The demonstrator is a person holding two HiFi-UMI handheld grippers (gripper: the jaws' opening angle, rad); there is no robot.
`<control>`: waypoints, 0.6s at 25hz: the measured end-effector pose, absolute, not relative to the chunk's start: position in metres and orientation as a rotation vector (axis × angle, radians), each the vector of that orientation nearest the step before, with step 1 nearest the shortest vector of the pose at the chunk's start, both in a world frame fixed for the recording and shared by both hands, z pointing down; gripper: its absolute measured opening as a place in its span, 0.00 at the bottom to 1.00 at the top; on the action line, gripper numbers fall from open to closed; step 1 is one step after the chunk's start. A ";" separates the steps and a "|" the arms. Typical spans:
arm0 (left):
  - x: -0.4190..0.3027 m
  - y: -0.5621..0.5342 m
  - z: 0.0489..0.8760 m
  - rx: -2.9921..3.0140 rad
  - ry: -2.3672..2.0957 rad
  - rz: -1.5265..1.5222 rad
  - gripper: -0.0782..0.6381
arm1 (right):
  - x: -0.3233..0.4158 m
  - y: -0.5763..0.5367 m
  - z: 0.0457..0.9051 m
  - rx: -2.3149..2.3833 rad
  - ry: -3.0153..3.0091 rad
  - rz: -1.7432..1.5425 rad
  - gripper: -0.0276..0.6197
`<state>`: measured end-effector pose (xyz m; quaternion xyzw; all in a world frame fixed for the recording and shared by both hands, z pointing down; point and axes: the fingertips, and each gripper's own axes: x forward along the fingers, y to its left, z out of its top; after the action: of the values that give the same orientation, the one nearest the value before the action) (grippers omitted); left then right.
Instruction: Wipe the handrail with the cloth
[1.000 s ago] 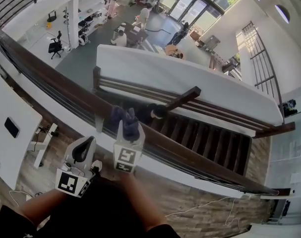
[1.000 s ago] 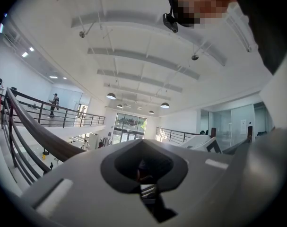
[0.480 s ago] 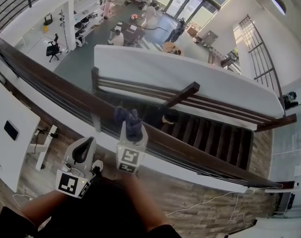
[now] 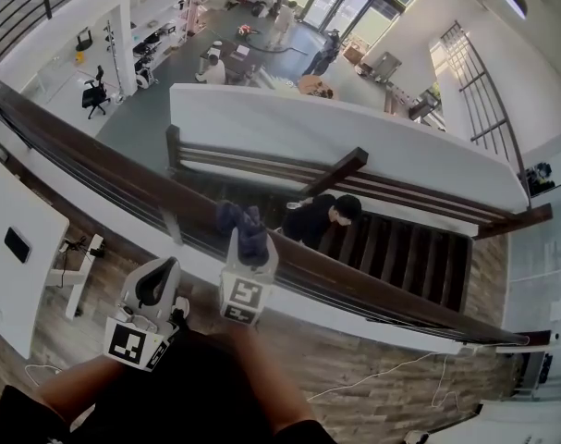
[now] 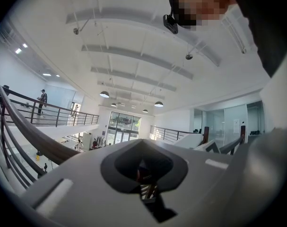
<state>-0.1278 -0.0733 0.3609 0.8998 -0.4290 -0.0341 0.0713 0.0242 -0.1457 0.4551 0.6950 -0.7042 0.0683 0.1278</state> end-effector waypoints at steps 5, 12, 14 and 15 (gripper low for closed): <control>-0.122 -0.070 0.363 2.712 -1.273 -0.094 0.11 | 0.031 -0.141 0.458 2.036 -2.039 0.204 0.32; -0.110 -0.064 0.363 2.709 -1.260 -0.081 0.11 | 0.051 -0.130 0.457 2.062 -2.011 0.211 0.32; -0.105 -0.062 0.362 2.709 -1.256 -0.082 0.11 | 0.056 -0.127 0.456 2.067 -2.005 0.217 0.32; -0.103 -0.060 0.362 2.710 -1.254 -0.082 0.11 | 0.059 -0.125 0.457 2.069 -2.001 0.219 0.32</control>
<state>-0.1029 -0.0604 0.3619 0.9045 -0.4185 -0.0274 0.0771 0.0593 -0.1255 0.4569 0.7109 -0.6877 0.0751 0.1270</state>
